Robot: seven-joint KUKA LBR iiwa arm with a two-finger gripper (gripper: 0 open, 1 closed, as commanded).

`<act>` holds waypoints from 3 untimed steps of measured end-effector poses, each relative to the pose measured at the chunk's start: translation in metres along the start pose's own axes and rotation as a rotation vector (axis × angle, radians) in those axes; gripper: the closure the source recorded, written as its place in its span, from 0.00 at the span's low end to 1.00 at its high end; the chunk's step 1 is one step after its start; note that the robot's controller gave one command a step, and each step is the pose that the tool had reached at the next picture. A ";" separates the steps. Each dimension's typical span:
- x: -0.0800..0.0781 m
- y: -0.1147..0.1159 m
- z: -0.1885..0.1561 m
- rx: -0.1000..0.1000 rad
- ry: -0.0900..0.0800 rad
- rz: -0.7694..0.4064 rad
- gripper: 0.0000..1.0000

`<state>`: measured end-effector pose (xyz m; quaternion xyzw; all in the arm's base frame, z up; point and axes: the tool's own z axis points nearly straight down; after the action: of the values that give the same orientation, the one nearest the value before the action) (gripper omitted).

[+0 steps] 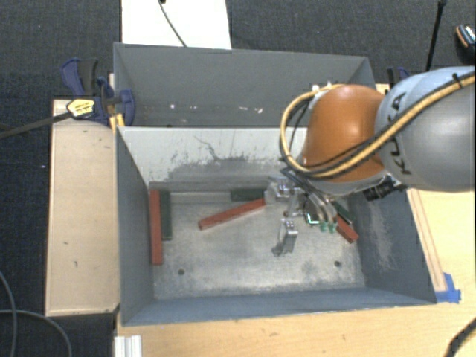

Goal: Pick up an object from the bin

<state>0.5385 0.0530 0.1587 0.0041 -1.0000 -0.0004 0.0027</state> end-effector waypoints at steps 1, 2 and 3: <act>-0.046 0.026 0.091 -0.001 -0.009 -0.045 0.00; -0.054 0.077 0.087 -0.002 -0.011 -0.108 0.00; -0.054 0.073 0.088 -0.001 -0.010 -0.100 1.00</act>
Offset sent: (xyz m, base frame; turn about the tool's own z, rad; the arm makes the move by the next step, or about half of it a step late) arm 0.0441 0.0251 -0.0887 -0.0468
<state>0.5912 0.1268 0.0709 0.0541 -0.9985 -0.0010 -0.0023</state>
